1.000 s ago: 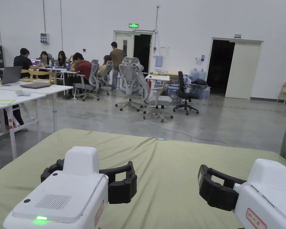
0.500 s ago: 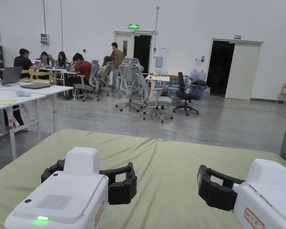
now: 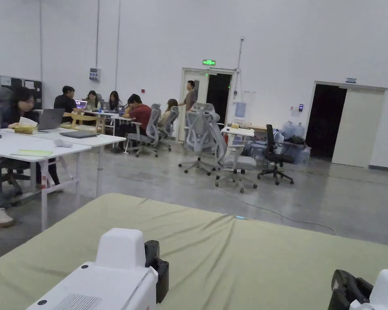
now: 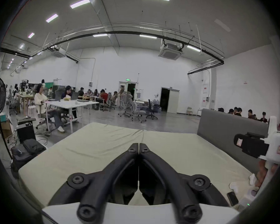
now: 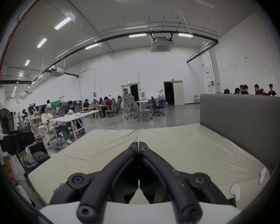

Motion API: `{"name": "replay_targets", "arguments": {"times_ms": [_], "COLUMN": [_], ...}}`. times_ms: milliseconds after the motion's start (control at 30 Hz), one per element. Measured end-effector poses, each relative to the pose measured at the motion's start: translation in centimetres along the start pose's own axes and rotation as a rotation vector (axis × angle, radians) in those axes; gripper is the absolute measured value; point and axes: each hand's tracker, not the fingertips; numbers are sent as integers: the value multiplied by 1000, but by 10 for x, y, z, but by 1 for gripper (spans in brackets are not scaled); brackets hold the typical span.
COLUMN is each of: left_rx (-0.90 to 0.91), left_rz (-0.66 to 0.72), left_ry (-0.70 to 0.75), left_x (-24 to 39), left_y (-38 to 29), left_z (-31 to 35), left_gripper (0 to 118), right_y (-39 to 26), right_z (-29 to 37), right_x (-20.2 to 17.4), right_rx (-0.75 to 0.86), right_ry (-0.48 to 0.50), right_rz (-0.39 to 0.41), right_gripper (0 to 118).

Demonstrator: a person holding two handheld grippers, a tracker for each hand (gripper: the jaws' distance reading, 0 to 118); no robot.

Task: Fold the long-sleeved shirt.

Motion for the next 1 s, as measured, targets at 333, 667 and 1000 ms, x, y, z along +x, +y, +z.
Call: {"name": "replay_targets", "arguments": {"times_ms": [333,667,1000], "left_rx": [-10,-162,-614], "left_rz": [13,98,175], "left_ry": [524,535,342], "left_x": [-165,-226,-220], "left_y": [3,-50,-221], "left_z": [98,97,-62], "left_gripper": [0,31,115], "right_y": [-18,-36,-69], "right_z": [-36,-76,-115], "right_x": [-220,-269,-181], "right_rx": [-66,-168,-305], "right_ry": [610,811,623], "right_rz": [42,32,127], "right_gripper": [2,2,2]}}
